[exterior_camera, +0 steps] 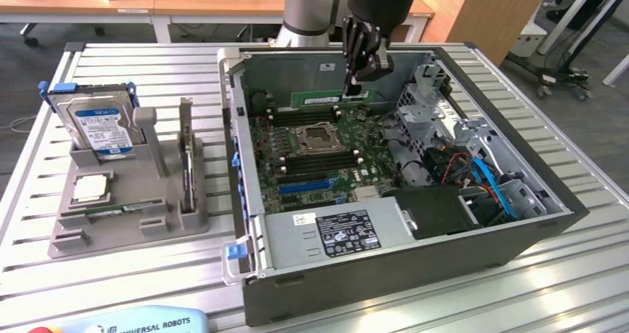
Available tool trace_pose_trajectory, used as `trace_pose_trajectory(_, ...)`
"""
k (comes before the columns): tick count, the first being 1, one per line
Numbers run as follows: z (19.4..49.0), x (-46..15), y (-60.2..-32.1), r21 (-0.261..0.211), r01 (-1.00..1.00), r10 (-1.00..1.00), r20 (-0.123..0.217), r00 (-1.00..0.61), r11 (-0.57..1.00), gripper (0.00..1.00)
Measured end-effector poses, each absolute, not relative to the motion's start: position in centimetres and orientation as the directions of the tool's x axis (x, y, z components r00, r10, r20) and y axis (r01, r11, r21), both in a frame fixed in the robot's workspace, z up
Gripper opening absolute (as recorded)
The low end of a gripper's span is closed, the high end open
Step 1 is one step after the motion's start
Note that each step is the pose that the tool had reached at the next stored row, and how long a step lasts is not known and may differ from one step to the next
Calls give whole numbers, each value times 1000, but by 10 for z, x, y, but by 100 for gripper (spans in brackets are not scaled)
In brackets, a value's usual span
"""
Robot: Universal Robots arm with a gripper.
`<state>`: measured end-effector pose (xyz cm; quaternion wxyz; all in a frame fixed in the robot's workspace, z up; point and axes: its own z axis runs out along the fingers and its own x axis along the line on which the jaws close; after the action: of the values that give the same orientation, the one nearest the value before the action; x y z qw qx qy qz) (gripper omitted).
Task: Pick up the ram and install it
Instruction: 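Insert the ram into the slot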
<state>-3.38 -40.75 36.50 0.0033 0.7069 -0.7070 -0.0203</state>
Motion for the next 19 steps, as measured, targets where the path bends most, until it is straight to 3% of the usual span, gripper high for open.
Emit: trace_pose_trajectory(19, 358, -34, -407, 33, -999, -1000, -24, -1, 0, 11)
